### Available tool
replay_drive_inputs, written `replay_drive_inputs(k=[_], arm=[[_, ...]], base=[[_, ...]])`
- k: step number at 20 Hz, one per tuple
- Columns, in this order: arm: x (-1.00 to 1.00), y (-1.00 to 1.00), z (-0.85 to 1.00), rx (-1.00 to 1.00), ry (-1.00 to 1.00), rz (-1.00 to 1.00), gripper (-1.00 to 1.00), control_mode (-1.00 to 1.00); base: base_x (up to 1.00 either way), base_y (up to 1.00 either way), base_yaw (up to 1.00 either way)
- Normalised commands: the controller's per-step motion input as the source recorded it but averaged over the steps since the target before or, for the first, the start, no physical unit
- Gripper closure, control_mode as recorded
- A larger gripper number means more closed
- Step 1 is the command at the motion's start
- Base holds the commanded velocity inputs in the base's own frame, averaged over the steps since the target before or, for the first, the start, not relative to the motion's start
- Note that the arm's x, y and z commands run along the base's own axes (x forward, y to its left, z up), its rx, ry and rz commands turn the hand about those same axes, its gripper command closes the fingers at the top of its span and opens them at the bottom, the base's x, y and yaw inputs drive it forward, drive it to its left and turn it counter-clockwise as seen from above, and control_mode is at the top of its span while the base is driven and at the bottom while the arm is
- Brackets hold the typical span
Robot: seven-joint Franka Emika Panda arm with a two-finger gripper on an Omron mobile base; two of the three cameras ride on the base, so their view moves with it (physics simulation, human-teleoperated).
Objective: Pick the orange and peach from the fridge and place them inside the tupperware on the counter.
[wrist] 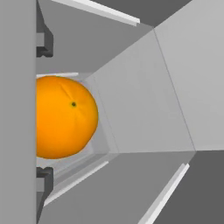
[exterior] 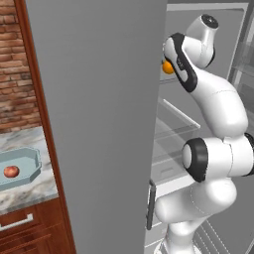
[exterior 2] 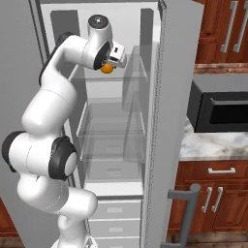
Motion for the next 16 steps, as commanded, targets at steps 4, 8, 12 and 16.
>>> replay_drive_inputs(k=[4,8,12,16], arm=[[0.0,0.0,-0.16,0.0,0.0,0.0,-1.0,-1.0],[0.0,0.0,-0.13,0.0,0.0,0.0,-1.0,-1.0],[0.02,0.0,-0.09,0.0,0.0,0.0,-1.0,-1.0],[0.07,0.0,-0.06,0.0,0.0,0.0,-1.0,-1.0]], base=[[0.0,0.0,0.0],[0.0,0.0,0.0],[0.0,0.0,0.0],[0.0,0.0,0.0]])
